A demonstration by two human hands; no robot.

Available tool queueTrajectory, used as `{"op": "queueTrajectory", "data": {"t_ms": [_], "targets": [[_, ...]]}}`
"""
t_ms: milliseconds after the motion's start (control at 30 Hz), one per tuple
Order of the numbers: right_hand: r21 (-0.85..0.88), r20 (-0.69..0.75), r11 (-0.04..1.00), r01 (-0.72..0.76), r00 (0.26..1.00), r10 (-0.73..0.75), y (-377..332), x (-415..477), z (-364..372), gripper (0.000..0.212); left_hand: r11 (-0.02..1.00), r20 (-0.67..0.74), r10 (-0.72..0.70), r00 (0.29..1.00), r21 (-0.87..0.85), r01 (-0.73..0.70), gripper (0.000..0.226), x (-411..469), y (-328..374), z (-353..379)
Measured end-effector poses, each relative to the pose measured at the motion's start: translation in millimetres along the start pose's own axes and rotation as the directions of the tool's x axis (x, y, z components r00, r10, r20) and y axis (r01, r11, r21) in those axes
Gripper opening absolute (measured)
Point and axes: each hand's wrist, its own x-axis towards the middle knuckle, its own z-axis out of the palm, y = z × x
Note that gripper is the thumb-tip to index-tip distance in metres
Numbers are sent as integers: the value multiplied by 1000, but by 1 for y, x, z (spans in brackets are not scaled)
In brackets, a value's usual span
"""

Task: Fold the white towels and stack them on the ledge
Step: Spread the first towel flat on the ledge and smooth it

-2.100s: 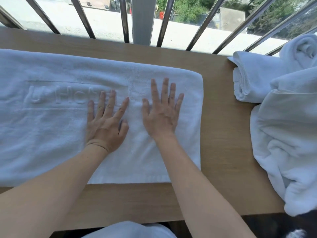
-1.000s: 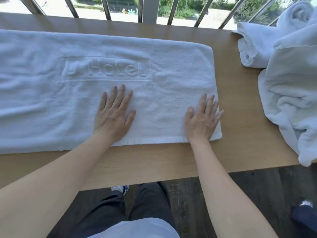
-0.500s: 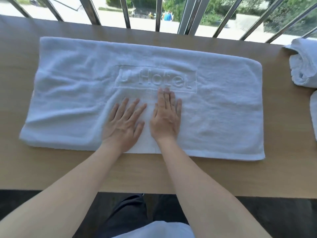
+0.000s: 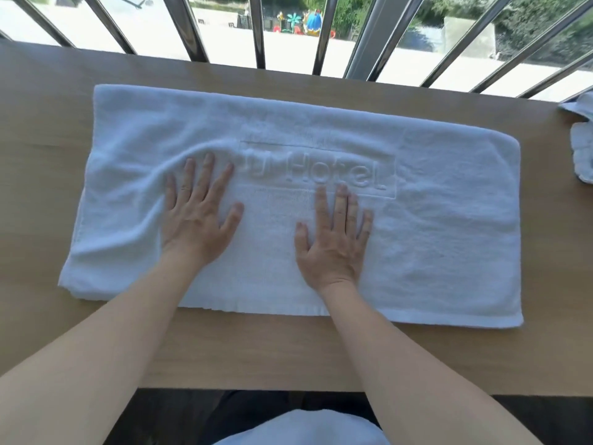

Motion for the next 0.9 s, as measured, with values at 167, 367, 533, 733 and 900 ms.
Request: {"op": "queueTrajectory", "data": {"t_ms": [167,367,533,733,900], "targets": [[-48,-14,998,44,999,-45,0,0,2,71,995,-21,-101,995,-24,101,69,22,-14,-4],[-61,-17,998,25,1000,-26,1,1,1,68,997,-11,71,997,34,-70,71,6,10,4],[-64,-10,997,35,999,-35,-1,1,0,66,991,-49,131,990,46,-129,74,4,21,11],[2,40,998,64,997,-64,-33,5,-7,66,990,-67,138,988,46,-135,71,3,22,9],[128,53,992,9,998,-16,-96,23,5,60,989,-140,115,983,-80,-127,57,1,21,9]]}}
